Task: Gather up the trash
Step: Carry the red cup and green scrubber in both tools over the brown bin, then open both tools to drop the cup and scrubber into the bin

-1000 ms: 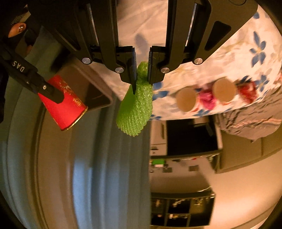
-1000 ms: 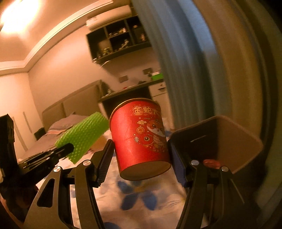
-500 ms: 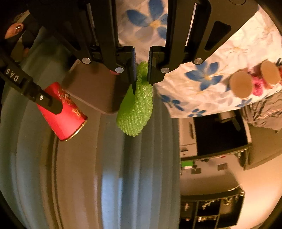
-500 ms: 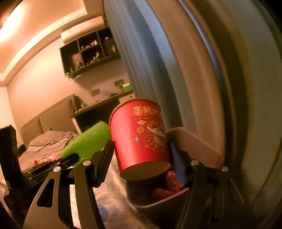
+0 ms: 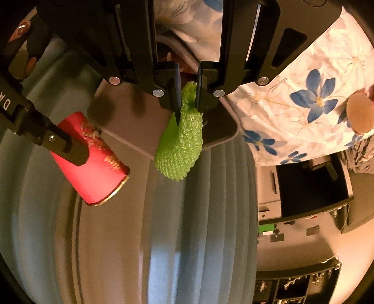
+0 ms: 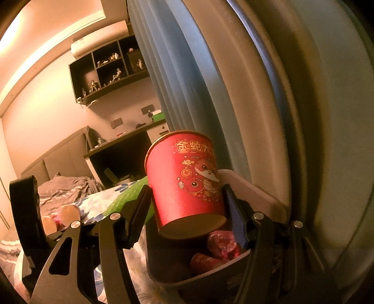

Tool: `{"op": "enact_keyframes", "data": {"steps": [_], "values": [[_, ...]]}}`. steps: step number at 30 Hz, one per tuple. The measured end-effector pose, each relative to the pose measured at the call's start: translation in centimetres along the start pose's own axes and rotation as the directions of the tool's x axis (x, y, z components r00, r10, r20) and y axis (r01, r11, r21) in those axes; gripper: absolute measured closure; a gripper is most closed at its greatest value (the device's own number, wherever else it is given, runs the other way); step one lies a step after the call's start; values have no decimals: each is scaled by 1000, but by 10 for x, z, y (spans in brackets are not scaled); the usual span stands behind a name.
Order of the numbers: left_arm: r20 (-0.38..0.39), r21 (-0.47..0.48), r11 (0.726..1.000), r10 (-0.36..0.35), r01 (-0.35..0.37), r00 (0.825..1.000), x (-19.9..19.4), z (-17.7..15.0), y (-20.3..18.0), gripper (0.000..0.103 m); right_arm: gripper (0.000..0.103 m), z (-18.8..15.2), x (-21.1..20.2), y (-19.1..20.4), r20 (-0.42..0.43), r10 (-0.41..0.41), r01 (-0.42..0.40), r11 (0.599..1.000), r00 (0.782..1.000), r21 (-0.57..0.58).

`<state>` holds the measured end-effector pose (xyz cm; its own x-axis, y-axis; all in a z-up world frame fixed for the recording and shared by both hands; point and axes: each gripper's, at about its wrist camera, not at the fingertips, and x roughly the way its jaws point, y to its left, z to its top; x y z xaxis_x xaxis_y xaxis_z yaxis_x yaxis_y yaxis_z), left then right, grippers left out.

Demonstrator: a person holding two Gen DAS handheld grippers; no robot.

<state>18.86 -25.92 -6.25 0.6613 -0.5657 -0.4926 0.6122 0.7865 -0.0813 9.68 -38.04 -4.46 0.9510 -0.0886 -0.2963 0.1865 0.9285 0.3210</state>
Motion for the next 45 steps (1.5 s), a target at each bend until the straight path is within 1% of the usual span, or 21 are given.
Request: {"op": "enact_keyframes", "data": {"steps": [13,21,22,24,25,26,27,29,32,34,36,37,39,43,44,45], "values": [[-26,-2,1000,-30,30,999,19,-3,-7,94,42,0,11,0,-16,-5,6,1000,1000,14],[-40,-11,998,-63,63,997,27,-7,-10,93,42,0,13,1,-26,-12,12,1000,1000,17],[-40,-12,998,-67,67,997,27,-7,-10,90,42,0,14,1,-29,-13,13,1000,999,19],[-49,-12,998,-70,70,996,29,-9,-9,75,42,0,16,1,-33,-14,15,1000,999,20],[-57,-14,999,-48,47,997,30,-11,-7,55,42,1,17,2,-35,-15,16,1000,999,19],[-59,-21,999,-31,30,998,29,-12,-4,39,42,1,18,3,-36,-16,17,1000,999,19],[-53,-33,999,-27,25,998,26,-13,-1,35,42,0,19,2,-37,-18,19,1000,999,18],[-39,-69,998,-13,11,999,17,-15,9,17,42,-2,23,2,-48,-20,21,1000,999,20],[-27,-113,993,23,-26,999,1,-21,25,13,41,-5,30,1,-61,-24,26,999,998,21],[-25,-127,990,66,-69,998,-12,-25,33,12,41,-8,35,2,-68,-30,31,999,997,15],[-5,-134,981,141,-141,990,-31,-30,44,9,41,-11,40,4,-78,-39,39,999,996,3],[8,-144,974,178,-175,984,-42,-34,50,8,41,-14,42,4,-81,-44,44,999,996,-2],[26,-165,962,223,-216,975,-59,-39,61,6,41,-17,46,4,-85,-48,48,999,995,-7],[35,-211,923,335,-320,942,-89,-46,85,6,41,-23,53,6,-85,-55,53,998,995,-24],[40,-223,910,366,-349,930,-98,-48,92,6,40,-24,55,7,-85,-65,63,998,994,-30],[41,-234,900,389,-369,920,-105,-50,97,6,32,-25,56,7,-89,-69,66,997,994,-34]]}}
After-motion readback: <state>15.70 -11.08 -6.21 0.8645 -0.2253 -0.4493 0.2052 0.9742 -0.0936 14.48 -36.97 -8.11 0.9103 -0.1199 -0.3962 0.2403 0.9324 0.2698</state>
